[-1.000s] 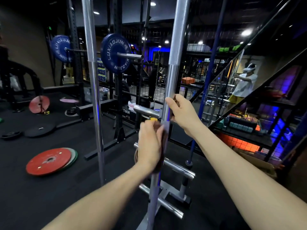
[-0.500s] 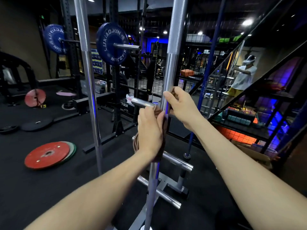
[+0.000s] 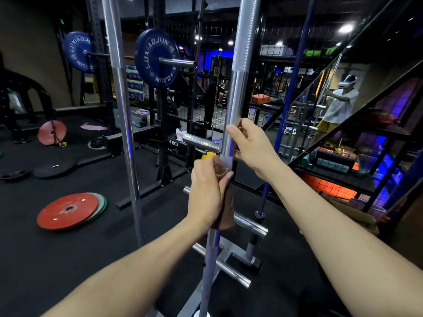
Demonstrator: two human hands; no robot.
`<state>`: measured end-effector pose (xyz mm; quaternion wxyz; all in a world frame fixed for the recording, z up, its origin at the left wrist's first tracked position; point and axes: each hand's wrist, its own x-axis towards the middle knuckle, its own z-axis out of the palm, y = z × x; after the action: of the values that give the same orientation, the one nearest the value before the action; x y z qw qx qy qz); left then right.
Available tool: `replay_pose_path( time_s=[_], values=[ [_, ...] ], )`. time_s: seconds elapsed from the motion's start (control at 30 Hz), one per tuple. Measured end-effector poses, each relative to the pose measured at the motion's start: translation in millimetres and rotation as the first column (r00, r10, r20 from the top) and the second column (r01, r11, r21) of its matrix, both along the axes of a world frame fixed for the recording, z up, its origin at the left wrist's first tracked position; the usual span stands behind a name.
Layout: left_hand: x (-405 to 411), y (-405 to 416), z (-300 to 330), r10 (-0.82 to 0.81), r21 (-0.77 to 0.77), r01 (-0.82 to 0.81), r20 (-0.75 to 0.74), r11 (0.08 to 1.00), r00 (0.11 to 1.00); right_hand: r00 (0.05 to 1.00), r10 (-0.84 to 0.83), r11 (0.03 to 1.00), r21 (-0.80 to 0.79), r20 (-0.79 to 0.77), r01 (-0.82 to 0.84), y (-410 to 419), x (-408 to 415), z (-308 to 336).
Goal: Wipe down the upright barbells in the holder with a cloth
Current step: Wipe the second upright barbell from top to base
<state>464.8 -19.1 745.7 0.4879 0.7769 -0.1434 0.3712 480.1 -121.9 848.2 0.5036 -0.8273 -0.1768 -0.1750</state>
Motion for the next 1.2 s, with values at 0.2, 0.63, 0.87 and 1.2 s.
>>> replay_pose_path(
  time_s=[0.2,0.63,0.87,1.2],
  values=[
    [5.1,-16.4,-5.7,0.170,-0.077,-0.167,0.034,0.983,0.985,0.999,0.029,0.999,0.023,0.028,-0.030,1.0,2.9,-5.5],
    [-6.1,-8.2,-8.7,0.152,0.027,-0.150,-0.086,0.988,0.985,0.999,-0.026,0.999,0.019,0.025,0.026,5.1,-6.5,-3.8],
    [-14.3,0.6,-27.8,0.161,0.174,-0.117,-0.264,0.978,0.951,0.999,-0.032,0.999,0.029,0.018,0.031,5.3,-9.1,-9.1],
    [-2.6,-3.8,-1.0,0.147,0.182,-0.131,-0.079,0.975,0.986,0.995,0.014,0.999,0.039,-0.096,-0.010,-2.0,-11.6,-8.2]
  ],
)
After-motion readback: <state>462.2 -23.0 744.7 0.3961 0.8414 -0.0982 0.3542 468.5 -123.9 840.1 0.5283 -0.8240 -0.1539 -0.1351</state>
